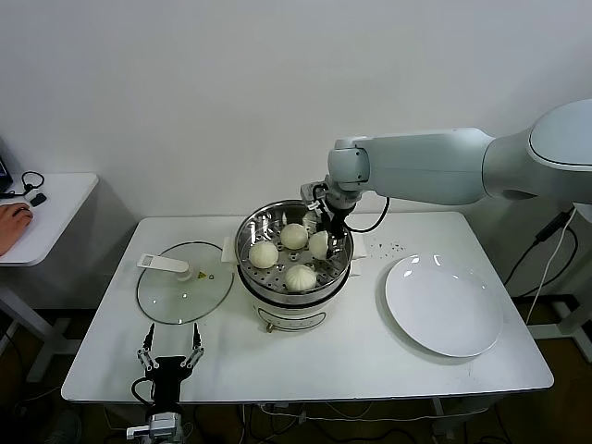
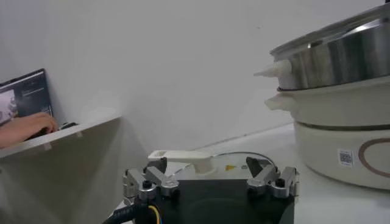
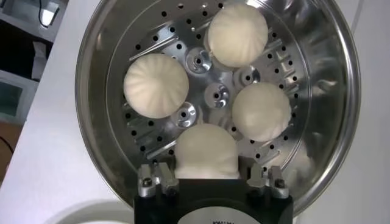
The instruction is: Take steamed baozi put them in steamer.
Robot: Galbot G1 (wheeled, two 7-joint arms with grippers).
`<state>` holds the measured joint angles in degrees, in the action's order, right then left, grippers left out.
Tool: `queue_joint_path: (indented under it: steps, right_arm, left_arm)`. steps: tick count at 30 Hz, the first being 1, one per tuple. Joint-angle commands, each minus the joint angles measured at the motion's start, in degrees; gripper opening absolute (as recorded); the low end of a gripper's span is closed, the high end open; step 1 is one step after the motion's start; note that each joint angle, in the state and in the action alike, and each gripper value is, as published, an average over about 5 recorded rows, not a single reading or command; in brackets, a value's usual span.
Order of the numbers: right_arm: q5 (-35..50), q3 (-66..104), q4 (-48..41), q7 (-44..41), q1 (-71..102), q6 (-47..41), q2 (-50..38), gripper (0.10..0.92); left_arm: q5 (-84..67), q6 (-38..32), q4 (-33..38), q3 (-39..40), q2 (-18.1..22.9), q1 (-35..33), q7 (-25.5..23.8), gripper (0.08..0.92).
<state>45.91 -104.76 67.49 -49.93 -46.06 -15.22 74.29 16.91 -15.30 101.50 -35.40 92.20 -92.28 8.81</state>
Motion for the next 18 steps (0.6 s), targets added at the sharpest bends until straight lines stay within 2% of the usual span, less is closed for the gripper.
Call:
queue_joint_path:
  steps: [1,6,18]
  right_arm:
    - [-0.44,0.29,-0.51,-0.12,0.59,0.05,0.02,0.714]
    - [-0.24,0.42,-0.62,-0.19,-0.43,0.31,-0.28,0.813]
    - [3.83,-0.54,4.19,-0.06,-7.92,0.91,-5.83,0.823]
  left_arm:
    - [0.02,0.07,0.19,0.08,2.8,0.0,-0.01,0.823]
    - [0.05,0.02,0.39,0.12,2.8,-0.12,-0.01,0.823]
    - [0.3,0.02,0.88,0.46,2.8,-0.31,-0.01,0.823]
